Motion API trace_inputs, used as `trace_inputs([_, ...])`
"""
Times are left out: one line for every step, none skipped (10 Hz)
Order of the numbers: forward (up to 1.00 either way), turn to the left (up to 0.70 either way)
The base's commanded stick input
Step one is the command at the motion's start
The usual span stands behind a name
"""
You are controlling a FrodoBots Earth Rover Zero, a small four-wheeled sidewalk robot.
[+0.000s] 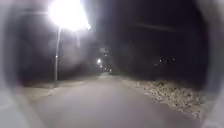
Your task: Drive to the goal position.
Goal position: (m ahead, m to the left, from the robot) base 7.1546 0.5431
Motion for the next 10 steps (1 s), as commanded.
trace_inputs([1.0, 0.0])
trace_inputs([1.0, 0.0])
trace_inputs([1.0, 0.0])
trace_inputs([1.0, 0.0])
trace_inputs([1.0, 0.0])
trace_inputs([1.0, 0.33])
trace_inputs([1.0, 0.18])
trace_inputs([1.0, 0.0])
trace_inputs([1.0, 0.0])
trace_inputs([1.0, 0.0])
